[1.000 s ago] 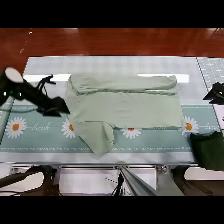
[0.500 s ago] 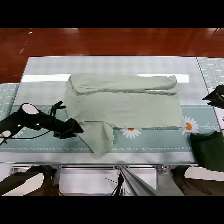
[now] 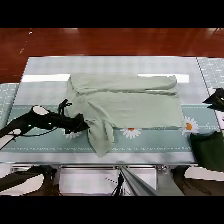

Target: Fold the shirts.

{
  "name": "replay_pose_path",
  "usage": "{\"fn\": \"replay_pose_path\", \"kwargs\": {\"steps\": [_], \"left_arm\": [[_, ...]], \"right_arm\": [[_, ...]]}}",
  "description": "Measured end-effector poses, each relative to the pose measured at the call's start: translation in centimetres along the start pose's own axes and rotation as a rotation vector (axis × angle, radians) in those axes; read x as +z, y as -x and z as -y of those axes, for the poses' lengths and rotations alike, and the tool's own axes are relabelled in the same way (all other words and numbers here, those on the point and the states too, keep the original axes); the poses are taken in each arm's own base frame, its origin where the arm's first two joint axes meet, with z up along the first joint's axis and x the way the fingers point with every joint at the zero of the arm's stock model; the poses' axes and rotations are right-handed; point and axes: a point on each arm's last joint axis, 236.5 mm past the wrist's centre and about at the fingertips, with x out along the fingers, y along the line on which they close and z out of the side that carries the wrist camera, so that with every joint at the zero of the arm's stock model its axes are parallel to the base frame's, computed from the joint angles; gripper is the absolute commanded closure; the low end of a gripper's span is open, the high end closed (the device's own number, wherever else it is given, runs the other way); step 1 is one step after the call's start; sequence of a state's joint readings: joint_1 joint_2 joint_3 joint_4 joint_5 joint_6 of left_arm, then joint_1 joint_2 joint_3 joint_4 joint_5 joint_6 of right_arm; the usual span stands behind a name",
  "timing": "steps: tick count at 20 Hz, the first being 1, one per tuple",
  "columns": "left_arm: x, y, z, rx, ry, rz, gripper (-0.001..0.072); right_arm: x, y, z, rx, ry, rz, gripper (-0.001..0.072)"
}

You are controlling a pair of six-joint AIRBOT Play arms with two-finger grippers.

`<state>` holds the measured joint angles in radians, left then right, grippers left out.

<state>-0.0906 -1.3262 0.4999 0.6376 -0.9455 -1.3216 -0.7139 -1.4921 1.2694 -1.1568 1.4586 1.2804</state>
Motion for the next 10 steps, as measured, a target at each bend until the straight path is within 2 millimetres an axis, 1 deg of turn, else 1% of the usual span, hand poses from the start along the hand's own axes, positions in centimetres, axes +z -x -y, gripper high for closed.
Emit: {"fn": "replay_pose_path", "kwargs": {"steps": [4,5,6,7,10], "left_arm": [[0.0,0.0,0.1,-0.004,-0.036,0.000,0.0678],[0.0,0.0,0.1,-0.002,-0.047,0.002,0.0677],[0.1,0.0,0.0,0.001,-0.059,0.006,0.0678],[0.2,0.1,0.0,0.003,-0.068,0.011,0.0678],[0.3,0.3,0.0,0.008,-0.099,0.020,0.0678]], "right_arm": [[-4.0,-3.0,0.6,0.024,-0.017,-0.130,0.0165],[-4.9,-3.7,0.6,0.034,-0.021,-0.154,0.0177],[-5.7,-4.3,0.7,0.041,-0.023,-0.174,0.0214],[-6.2,-4.9,0.8,0.047,-0.027,-0.187,0.0235],[-7.3,-6.0,0.3,0.077,-0.039,-0.210,0.0235]]}}
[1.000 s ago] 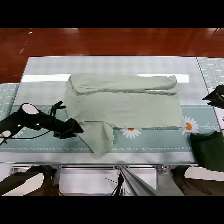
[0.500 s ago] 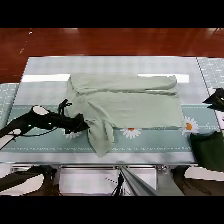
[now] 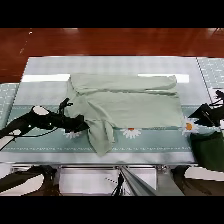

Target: Fold the shirts.

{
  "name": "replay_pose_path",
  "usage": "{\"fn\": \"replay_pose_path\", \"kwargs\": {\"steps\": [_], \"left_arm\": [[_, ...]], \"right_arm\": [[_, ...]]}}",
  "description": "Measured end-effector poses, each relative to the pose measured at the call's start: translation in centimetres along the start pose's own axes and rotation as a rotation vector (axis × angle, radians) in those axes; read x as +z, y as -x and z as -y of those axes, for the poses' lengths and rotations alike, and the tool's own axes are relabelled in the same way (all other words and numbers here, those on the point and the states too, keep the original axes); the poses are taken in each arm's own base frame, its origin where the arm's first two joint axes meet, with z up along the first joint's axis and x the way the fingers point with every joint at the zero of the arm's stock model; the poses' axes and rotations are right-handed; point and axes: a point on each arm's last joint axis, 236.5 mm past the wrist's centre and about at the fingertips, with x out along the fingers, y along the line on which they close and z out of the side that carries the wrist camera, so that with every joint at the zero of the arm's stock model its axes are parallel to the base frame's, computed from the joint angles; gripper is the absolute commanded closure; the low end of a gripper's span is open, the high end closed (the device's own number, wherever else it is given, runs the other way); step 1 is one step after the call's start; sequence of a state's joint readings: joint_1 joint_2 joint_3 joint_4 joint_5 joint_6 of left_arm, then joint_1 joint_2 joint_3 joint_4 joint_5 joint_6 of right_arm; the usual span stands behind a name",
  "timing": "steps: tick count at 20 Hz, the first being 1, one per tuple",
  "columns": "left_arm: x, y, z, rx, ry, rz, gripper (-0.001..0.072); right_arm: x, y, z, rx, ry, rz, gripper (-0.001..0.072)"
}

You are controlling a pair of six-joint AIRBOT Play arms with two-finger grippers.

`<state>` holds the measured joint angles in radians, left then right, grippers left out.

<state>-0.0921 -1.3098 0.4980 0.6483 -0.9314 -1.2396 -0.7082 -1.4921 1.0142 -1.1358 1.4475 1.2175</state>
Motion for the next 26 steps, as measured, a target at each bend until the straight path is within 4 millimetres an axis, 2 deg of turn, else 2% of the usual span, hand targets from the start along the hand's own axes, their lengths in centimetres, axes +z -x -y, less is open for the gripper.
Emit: {"fn": "replay_pose_path", "kwargs": {"steps": [7,8,10,12,14,15,18,21,23,26], "left_arm": [[0.2,0.1,0.0,0.001,-0.022,0.009,0.0678],[0.2,0.1,0.1,0.000,-0.021,0.012,0.0678],[0.3,0.1,0.1,0.000,-0.025,0.015,0.0678],[1.0,0.4,0.3,0.004,-0.041,0.035,0.0678],[2.6,1.4,1.1,0.013,-0.090,0.086,0.0678],[3.6,2.3,2.0,0.014,-0.140,0.118,0.0678],[5.0,6.1,7.7,-0.082,-0.264,0.159,0.0678],[8.7,11.3,12.0,-0.125,-0.363,0.307,0.0678],[12.0,14.8,13.6,-0.132,-0.386,0.428,0.0678],[16.0,17.6,14.1,-0.129,-0.383,0.515,0.0678]], "right_arm": [[-0.8,-4.0,-2.0,-0.046,0.044,-0.044,0.0237],[-1.2,-4.7,-2.4,-0.050,0.041,-0.059,0.0346],[-1.1,-5.5,-2.5,-0.081,0.060,-0.057,0.0676],[-0.8,-5.4,-2.9,-0.098,0.091,-0.045,0.0692],[-0.1,-3.8,-4.1,-0.101,0.142,-0.007,0.0692],[0.3,-2.7,-5.2,-0.087,0.171,0.022,0.0693],[2.0,0.9,-9.9,0.006,0.241,0.173,0.0694],[4.4,4.0,-14.5,0.127,0.282,0.355,0.0695],[6.4,5.3,-16.4,0.180,0.280,0.460,0.0695],[9.1,5.5,-18.4,0.209,0.287,0.571,0.0695]]}}
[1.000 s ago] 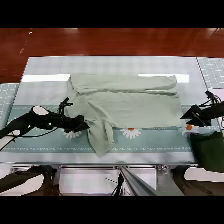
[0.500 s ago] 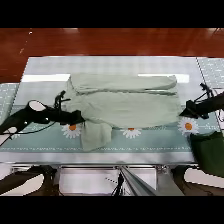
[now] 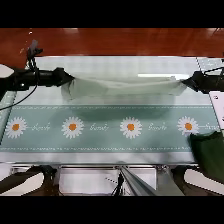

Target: Fold the shirts.

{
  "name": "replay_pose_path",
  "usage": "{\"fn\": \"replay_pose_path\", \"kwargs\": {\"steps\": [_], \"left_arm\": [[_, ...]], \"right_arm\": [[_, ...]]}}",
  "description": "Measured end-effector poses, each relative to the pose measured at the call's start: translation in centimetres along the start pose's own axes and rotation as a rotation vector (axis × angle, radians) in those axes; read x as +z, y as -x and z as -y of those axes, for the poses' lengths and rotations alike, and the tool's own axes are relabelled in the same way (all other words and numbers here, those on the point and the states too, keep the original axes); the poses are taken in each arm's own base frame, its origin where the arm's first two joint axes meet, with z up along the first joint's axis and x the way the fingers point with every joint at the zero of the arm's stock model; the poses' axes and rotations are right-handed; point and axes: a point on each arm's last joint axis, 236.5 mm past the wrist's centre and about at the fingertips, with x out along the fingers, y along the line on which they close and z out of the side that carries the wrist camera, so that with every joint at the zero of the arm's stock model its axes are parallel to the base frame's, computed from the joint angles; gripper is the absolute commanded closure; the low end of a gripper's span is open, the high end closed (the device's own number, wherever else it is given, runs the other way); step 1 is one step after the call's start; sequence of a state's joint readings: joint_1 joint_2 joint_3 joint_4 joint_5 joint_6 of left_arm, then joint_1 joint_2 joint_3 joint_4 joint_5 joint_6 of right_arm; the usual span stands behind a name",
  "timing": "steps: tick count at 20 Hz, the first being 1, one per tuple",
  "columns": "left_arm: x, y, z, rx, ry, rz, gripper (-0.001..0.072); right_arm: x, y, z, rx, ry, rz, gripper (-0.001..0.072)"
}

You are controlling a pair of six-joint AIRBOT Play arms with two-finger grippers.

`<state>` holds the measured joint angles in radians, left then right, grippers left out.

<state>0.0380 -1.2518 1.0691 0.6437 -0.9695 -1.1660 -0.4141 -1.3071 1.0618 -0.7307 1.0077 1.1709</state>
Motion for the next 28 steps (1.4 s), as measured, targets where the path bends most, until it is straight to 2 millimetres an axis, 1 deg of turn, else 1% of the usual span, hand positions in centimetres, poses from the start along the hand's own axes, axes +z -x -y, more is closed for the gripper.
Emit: {"fn": "replay_pose_path", "kwargs": {"steps": [3,5,7,10,12,13,14,15,16,18,20,21,22,24,25,27,28], "left_arm": [[3.0,-1.6,-2.1,0.014,0.019,0.012,0.0677],[4.4,-3.3,-3.6,0.014,0.033,-0.005,0.0678],[5.3,-5.3,-5.2,0.009,0.058,-0.035,0.0677],[5.4,-8.4,-7.8,0.004,0.116,-0.091,0.0677],[4.7,-10.0,-9.2,0.003,0.157,-0.131,0.0669],[4.5,-10.5,-9.8,0.004,0.173,-0.141,0.0594],[4.3,-11.0,-10.3,0.005,0.186,-0.150,0.0397],[3.9,-11.3,-10.7,0.006,0.196,-0.164,0.0224],[3.7,-11.4,-11.0,0.004,0.207,-0.175,0.0186],[3.5,-11.2,-11.4,-0.005,0.219,-0.193,0.0186],[3.6,-10.2,-11.7,-0.019,0.231,-0.213,0.0186],[3.6,-9.6,-11.8,-0.027,0.242,-0.224,0.0187],[3.3,-8.9,-11.7,-0.040,0.251,-0.247,0.0187],[3.3,-7.7,-11.4,-0.055,0.256,-0.266,0.0187],[3.1,-7.2,-11.1,-0.064,0.257,-0.282,0.0188],[3.1,-6.5,-10.2,-0.079,0.244,-0.294,0.0188],[3.1,-6.3,-9.8,-0.082,0.235,-0.297,0.0188]], "right_arm": [[2.6,-2.4,0.0,-0.031,0.019,0.115,0.0695],[4.1,-3.8,0.3,-0.062,0.024,0.182,0.0695],[5.3,-5.4,0.8,-0.085,0.027,0.223,0.0694],[6.1,-7.8,2.0,-0.112,0.023,0.237,0.0693],[6.2,-9.1,2.9,-0.127,0.015,0.233,0.0692],[6.2,-9.7,3.3,-0.134,0.012,0.229,0.0689],[6.1,-10.1,3.7,-0.142,0.010,0.224,0.0607],[6.0,-10.4,4.1,-0.151,0.013,0.221,0.0424],[6.0,-10.6,4.4,-0.160,0.022,0.219,0.0309],[6.0,-10.2,4.9,-0.187,0.065,0.212,0.0309],[6.6,-8.8,5.8,-0.238,0.141,0.213,0.0309],[6.9,-7.9,6.4,-0.267,0.171,0.213,0.0264],[7.2,-6.9,7.2,-0.297,0.185,0.214,0.0241],[7.0,-5.4,9.2,-0.338,0.138,0.197,0.0185],[6.7,-4.9,10.3,-0.347,0.086,0.184,0.0099],[5.0,-5.1,12.2,-0.329,-0.042,0.124,0.0099],[4.1,-5.6,12.5,-0.303,-0.098,0.093,0.0099]]}}
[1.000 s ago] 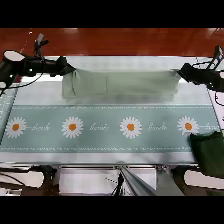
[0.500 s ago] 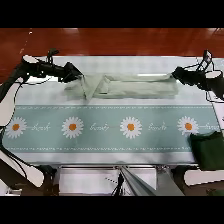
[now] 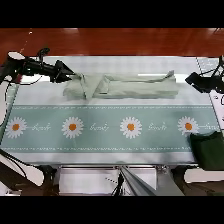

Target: Fold the shirts.

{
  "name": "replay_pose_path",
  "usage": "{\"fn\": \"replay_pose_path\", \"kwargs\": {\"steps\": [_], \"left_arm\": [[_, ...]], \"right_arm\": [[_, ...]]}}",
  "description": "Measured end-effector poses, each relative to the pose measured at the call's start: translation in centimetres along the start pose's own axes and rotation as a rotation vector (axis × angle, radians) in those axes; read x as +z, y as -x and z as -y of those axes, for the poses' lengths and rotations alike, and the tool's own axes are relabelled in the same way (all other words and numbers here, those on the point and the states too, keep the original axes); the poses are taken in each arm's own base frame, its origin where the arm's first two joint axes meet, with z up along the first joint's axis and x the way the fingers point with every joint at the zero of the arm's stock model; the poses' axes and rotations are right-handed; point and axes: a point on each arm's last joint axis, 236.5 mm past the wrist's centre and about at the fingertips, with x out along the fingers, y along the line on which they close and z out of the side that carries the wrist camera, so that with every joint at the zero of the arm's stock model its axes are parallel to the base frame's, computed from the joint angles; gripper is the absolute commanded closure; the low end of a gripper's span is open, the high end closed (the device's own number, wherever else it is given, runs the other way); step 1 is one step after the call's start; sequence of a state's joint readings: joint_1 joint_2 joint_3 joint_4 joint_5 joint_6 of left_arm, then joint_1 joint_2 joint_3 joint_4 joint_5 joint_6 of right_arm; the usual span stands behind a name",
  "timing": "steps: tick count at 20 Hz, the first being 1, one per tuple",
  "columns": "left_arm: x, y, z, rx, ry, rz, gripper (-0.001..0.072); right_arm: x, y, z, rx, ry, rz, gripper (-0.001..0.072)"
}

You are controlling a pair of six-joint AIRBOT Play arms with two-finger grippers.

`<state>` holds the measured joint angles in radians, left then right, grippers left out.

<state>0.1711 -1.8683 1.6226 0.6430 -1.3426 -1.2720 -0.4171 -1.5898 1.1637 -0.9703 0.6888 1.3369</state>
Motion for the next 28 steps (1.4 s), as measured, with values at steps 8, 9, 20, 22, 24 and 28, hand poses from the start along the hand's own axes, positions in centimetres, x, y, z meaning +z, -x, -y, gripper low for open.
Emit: {"fn": "replay_pose_path", "kwargs": {"steps": [8,9,20,22,24,28], "left_arm": [[-1.1,-0.2,5.2,-0.068,-0.073,-0.020,0.0210],[-1.1,-0.3,6.0,-0.092,-0.074,-0.016,0.0322],[-3.2,-4.6,15.1,-0.281,-0.175,-0.044,0.0679],[-4.6,-6.9,17.0,-0.284,-0.210,-0.062,0.0679],[-6.6,-9.4,18.7,-0.269,-0.257,-0.099,0.0679],[-11.5,-14.6,21.2,-0.241,-0.329,-0.179,0.0679]], "right_arm": [[-4.7,-5.3,-5.0,0.190,-0.190,-0.141,0.0657],[-5.1,-5.7,-5.7,0.196,-0.184,-0.146,0.0692],[-2.7,5.9,-15.0,0.338,0.138,-0.034,0.0693],[-2.6,9.7,-16.7,0.345,0.208,0.000,0.0693],[-2.8,13.4,-18.2,0.343,0.269,0.043,0.0693],[-4.2,19.9,-20.5,0.342,0.348,0.106,0.0693]]}}
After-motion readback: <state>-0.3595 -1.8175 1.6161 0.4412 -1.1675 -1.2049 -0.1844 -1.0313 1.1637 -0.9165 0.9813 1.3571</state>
